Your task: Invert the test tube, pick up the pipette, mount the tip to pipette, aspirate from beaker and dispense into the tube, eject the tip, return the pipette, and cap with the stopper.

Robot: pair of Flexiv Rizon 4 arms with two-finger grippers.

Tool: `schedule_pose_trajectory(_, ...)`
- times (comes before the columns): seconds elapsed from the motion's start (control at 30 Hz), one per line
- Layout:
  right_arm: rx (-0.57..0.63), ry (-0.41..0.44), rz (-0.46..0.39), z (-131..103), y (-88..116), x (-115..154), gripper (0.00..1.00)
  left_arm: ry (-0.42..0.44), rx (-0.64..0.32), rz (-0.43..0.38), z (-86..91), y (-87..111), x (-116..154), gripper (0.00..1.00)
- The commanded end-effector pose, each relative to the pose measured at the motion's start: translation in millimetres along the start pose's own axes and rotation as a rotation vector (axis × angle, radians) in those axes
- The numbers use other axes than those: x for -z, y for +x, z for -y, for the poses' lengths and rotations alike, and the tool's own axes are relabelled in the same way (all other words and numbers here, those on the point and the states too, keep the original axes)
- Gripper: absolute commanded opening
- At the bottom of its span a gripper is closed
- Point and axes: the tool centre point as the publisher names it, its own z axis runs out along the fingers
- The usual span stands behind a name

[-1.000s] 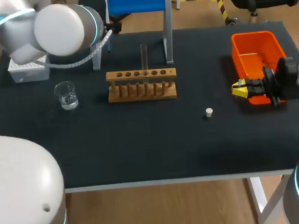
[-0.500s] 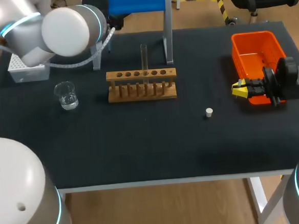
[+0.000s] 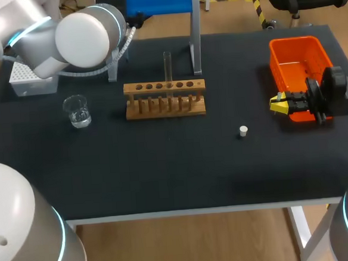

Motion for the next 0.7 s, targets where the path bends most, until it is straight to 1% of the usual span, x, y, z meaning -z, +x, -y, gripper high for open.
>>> schedule_pose_trajectory(0.03,0.0,0.001,0.001,0,1,0,0.0,0.014,0.015,-0.001,0.2,1.1,-12,1.0)
schedule_pose_trajectory(0.7,0.0,0.001,0.001,0,1,0,0.0,0.058,0.042,-0.003,5.6,-1.7,-42,1.0)
